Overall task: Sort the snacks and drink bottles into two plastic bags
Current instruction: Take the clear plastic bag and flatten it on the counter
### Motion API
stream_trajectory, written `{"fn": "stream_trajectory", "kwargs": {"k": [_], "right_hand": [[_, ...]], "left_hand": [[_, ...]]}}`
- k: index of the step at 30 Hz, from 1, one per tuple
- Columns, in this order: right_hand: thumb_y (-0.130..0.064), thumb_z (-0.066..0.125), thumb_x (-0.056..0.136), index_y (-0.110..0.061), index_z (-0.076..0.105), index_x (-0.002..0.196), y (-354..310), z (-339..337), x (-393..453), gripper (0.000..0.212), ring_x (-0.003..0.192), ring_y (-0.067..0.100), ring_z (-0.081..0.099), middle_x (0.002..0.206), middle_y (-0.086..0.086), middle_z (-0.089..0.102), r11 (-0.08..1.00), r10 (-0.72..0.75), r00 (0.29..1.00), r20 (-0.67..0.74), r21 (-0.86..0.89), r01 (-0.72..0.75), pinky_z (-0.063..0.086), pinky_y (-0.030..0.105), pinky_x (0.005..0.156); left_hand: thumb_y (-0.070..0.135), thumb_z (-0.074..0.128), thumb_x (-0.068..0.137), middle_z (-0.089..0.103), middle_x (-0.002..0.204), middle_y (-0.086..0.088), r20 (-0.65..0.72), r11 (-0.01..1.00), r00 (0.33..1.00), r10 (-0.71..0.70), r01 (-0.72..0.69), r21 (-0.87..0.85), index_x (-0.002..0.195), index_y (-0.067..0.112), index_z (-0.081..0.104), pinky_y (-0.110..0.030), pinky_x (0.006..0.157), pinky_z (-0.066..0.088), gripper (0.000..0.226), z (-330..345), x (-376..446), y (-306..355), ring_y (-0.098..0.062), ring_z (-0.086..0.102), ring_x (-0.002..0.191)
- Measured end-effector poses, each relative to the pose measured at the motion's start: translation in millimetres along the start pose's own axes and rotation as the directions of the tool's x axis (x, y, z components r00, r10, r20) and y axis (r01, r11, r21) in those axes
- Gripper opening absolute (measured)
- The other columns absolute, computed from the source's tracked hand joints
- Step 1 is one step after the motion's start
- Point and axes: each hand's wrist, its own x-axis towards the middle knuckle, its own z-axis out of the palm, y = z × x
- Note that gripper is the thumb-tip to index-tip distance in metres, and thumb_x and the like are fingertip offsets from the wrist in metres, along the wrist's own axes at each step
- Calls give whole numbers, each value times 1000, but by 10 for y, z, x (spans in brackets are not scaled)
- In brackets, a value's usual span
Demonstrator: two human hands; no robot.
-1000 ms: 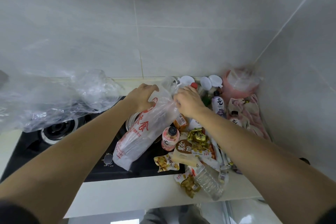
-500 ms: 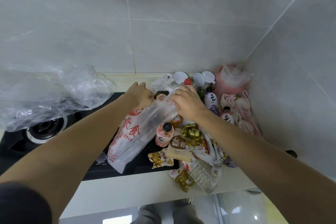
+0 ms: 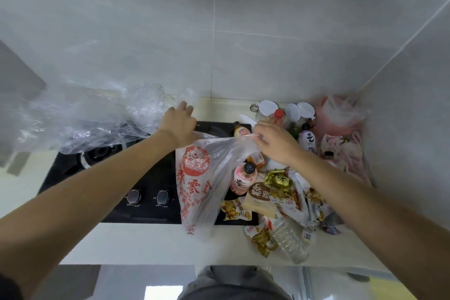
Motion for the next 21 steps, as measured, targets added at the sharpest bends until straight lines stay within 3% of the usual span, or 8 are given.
{"fn": "stream_trajectory", "kwargs": {"k": [4, 9, 12, 15, 18, 21], "right_hand": [[-10, 58, 93, -25, 37, 76, -118, -54, -53, 31, 72, 17, 51, 78, -7, 45, 990, -111, 986, 123, -77, 121, 51, 44, 66], [4, 49, 86, -34, 34, 77, -268, -73, -9, 42, 74, 20, 54, 78, -4, 50, 981, -162, 974, 159, -81, 177, 53, 48, 69], [7, 53, 90, -36, 49, 102, -349, 8, 30, 45, 92, 17, 61, 99, -5, 61, 975, -184, 964, 193, -87, 204, 56, 42, 78], [13, 55, 89, -40, 54, 126, -453, 89, 59, 65, 103, 17, 57, 116, -7, 63, 946, -276, 944, 179, -124, 300, 53, 38, 86], [19, 55, 84, -25, 70, 107, -622, 69, 68, 51, 94, 16, 50, 97, -10, 64, 881, -417, 892, 177, -164, 444, 47, 42, 84], [18, 52, 80, -15, 72, 86, -801, 8, 57, 40, 87, 20, 49, 82, -8, 62, 825, -499, 849, 177, -202, 527, 47, 44, 81]], "left_hand": [[57, 31, 99, 57, 112, -4, -198, 981, 960, 195, -191, 41, 86, 18, 80, -44, 94, 41, 64, 290, -381, -279, -28, 47, 110], [49, 44, 101, 64, 78, 1, -359, 963, 902, 239, -266, -28, 73, 18, 71, -45, 103, 42, 50, 489, -826, -537, -26, 56, 91], [49, 48, 104, 60, 63, 1, -357, 972, 916, 181, -223, -78, 72, 18, 62, -42, 95, 45, 47, 514, -1089, -618, -25, 57, 78], [50, 46, 104, 58, 64, 2, -319, 980, 944, 79, -132, -149, 76, 21, 56, -39, 82, 44, 42, 533, -1362, -674, -25, 57, 67], [41, 60, 101, 48, 65, 7, -350, 966, 937, -23, -70, -251, 75, 19, 53, -38, 75, 44, 34, 464, -1687, -654, -24, 52, 61], [33, 68, 97, 43, 66, 9, -367, 953, 927, -70, -46, -299, 73, 21, 47, -37, 69, 46, 34, 373, -2016, -612, -21, 45, 60]]}}
